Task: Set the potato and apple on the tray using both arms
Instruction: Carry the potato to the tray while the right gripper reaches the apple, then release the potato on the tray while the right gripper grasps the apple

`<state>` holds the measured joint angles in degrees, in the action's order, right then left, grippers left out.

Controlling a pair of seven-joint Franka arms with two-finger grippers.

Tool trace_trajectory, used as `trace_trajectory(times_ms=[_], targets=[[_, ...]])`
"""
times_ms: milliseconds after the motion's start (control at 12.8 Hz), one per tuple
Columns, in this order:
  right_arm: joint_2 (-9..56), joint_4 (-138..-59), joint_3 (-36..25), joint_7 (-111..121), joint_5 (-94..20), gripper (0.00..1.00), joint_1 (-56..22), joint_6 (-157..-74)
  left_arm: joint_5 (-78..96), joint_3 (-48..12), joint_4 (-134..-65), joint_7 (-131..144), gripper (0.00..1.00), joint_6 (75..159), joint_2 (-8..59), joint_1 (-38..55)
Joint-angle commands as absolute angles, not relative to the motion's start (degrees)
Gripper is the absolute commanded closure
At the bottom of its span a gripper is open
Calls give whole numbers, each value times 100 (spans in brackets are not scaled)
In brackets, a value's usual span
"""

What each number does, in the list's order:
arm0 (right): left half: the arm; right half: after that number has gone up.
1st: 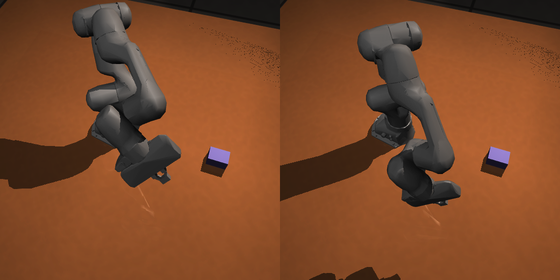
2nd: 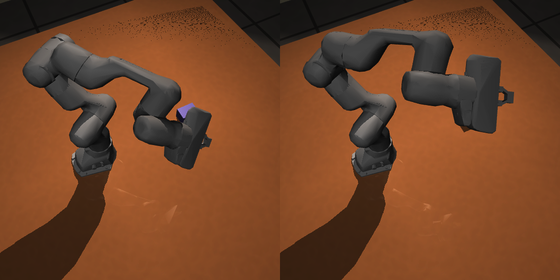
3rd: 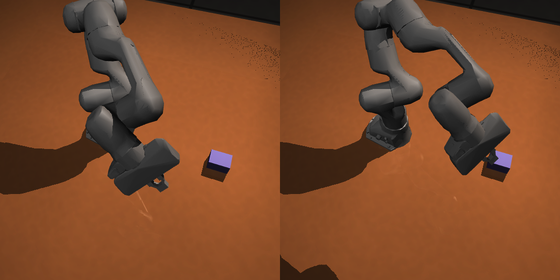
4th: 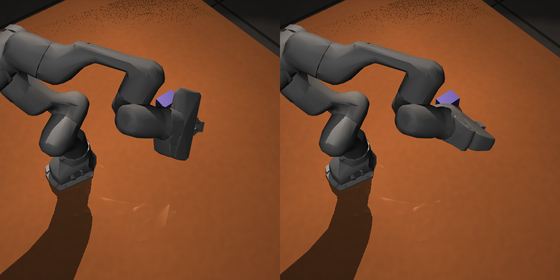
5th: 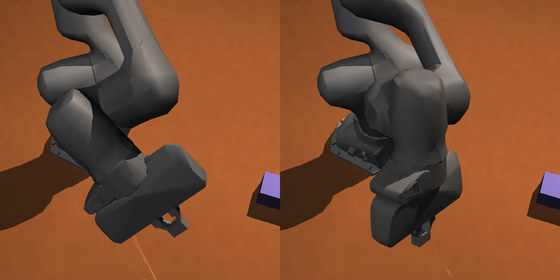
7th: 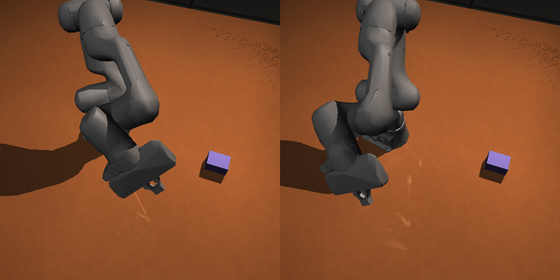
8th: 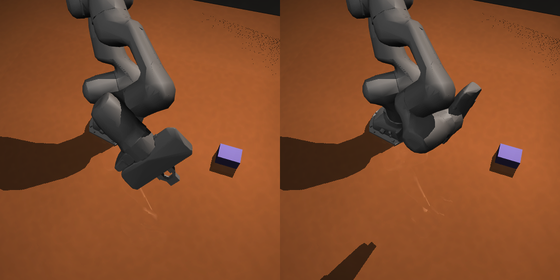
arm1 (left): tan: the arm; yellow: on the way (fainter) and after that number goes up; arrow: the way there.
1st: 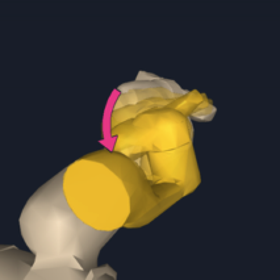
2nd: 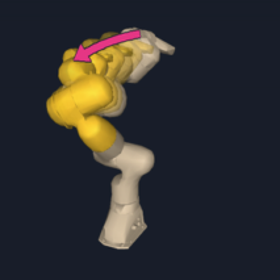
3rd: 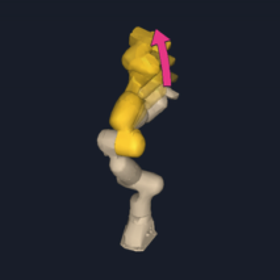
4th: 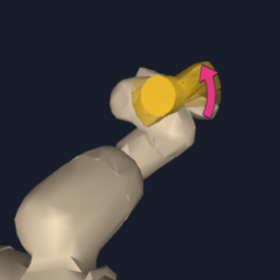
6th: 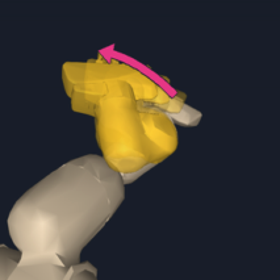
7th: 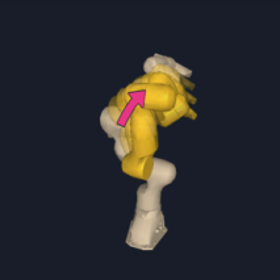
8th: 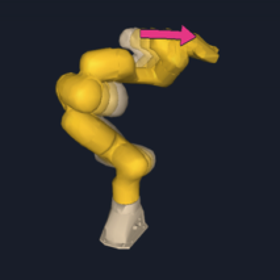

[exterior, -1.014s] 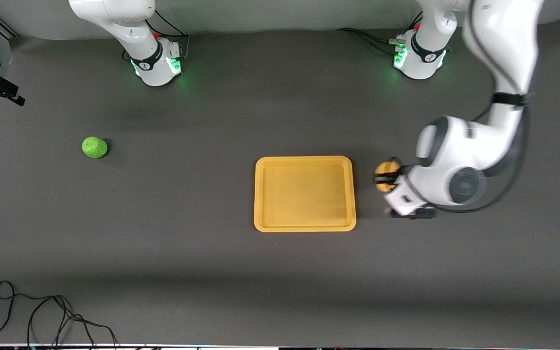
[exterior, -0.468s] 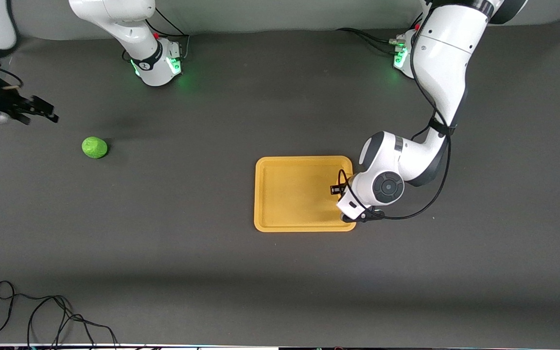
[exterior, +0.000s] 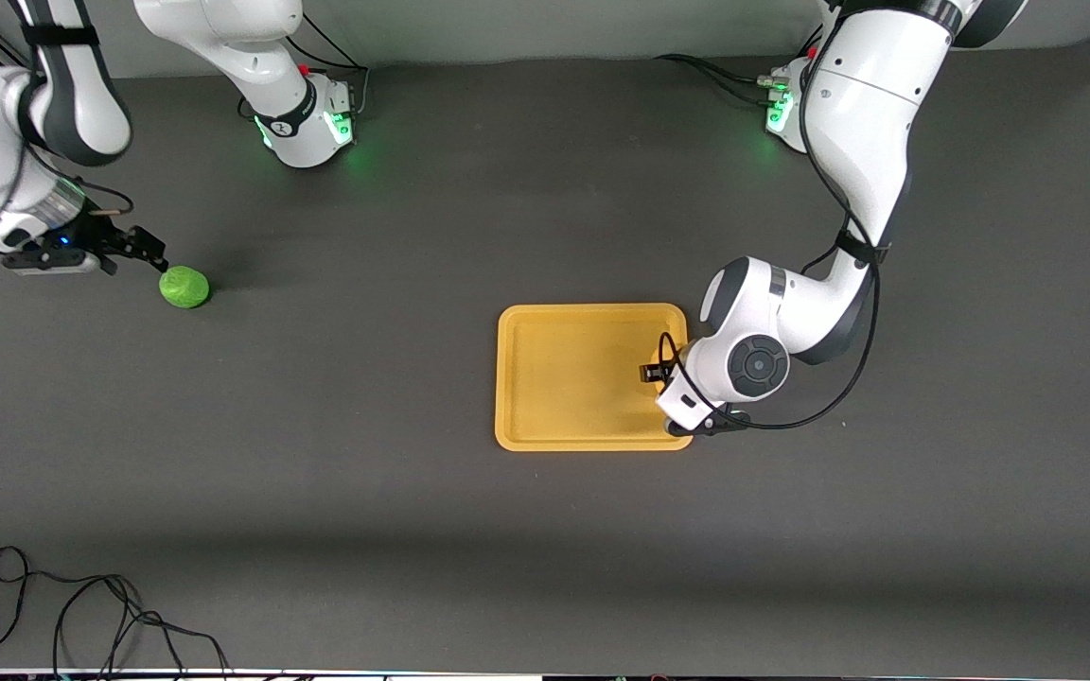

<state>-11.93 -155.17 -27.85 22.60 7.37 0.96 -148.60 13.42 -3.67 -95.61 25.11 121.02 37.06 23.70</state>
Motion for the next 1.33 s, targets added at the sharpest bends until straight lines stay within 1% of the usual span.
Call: trace_trajectory(times_ms=[0, 156, 234, 312, 390, 546, 702, 858, 936, 1014, 1092, 1170, 1248], targets=[[-275, -15416, -2856, 2443, 730, 0, -44, -15660, 1371, -308, -9483, 2637, 12, 12094, 3718, 2452], [34, -15434, -2856, 2435, 712, 0, -44, -15916, 1371, -308, -9483, 2637, 12, 11980, 3657, 2435], [131, -15434, -2856, 2435, 581, 0, -35, -15917, 1371, -308, -9492, 2628, 4, 11936, 3526, 2382], [236, -15442, -2856, 2461, 467, 0, -44, -15917, 1362, -290, -9483, 2611, 1, 11709, 3350, 2356], [316, -15442, -2856, 2461, 457, 0, -44, -15926, 1362, -247, -9466, 2549, 1, 11298, 3096, 2312], [447, -15442, -2848, 2461, 457, 0, -44, -16083, 1100, -211, -9370, 2453, 0, 10428, 2482, 1927], [650, -15442, -2848, 2461, 457, 0, -35, -16233, 854, -194, -8915, 1571, 0, 9331, 2076, 1514], [720, -15442, -2839, 2461, 457, 0, -35, -16251, 713, -193, -8387, 540, 0, 8136, 1908, 794], [738, -15434, -2839, 2470, 457, 0, -35, -16251, 573, -202, -8219, 380, 0, 7860, 1829, 530], [756, -15434, -2839, 2478, 448, 3, -35, -16242, 336, -211, -8183, 169, 0, 7805, 1663, 362], [756, -15442, -2839, 2531, 448, 21, -35, -16207, 73, -194, -8191, -216, 0, 7822, 1478, 308], [756, -15434, -2839, 2575, 448, 45, -44, -16172, -86, -193, -8261, -524, 0, 7883, 1242, 134], [738, -15416, -2830, 2593, 448, 65, -53, -16007, -70, -211, -8323, -693, 0, 7971, 1022, -68]])
